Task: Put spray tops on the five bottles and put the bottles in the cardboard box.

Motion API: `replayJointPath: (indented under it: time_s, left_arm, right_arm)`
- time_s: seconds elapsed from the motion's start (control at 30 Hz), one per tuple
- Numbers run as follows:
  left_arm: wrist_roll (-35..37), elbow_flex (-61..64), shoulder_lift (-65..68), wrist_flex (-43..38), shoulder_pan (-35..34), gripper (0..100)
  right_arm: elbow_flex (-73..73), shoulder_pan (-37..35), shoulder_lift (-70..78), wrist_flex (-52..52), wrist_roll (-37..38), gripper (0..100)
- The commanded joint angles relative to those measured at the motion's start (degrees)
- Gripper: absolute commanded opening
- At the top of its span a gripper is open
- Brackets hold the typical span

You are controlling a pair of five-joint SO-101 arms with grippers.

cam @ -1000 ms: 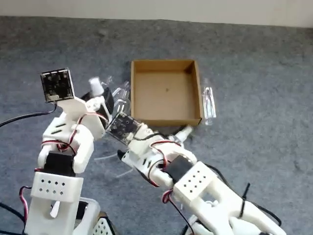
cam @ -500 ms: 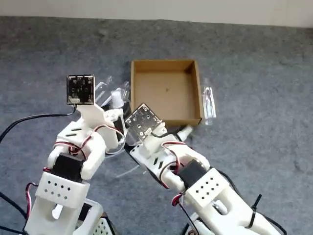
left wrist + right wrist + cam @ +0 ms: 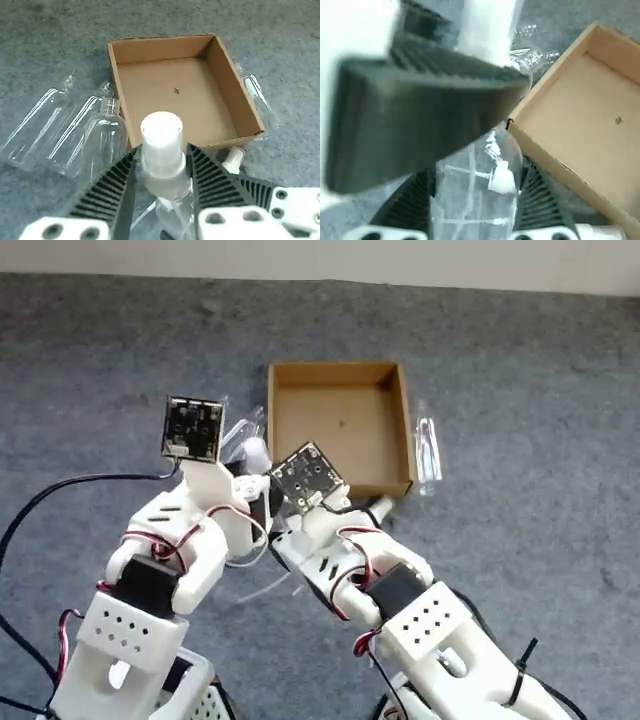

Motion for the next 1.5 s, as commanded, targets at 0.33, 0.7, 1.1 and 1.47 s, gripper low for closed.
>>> replayJointPath:
  time_s: [0.33, 0.7, 1.1, 1.47]
  left_arm:
    - [-1.4, 2.5, 0.0, 0.4, 3.9, 0]
    - [-1.4, 2.6, 0.0, 0.7, 4.7, 0]
    - [-1.5, 2.6, 0.0, 0.6, 4.7, 0]
    - [-1.5, 2.6, 0.0, 0.7, 4.7, 0]
  right_arm:
    - [-1.2, 2.2, -2.8, -1.7, -0.7, 0.4]
    - [-1.4, 4.7, -2.9, -1.7, -0.7, 0.4]
    - [-1.4, 5.8, -2.9, -1.5, -0.5, 0.4]
    - [-1.3, 4.0, -2.9, -1.7, -0.7, 0.4]
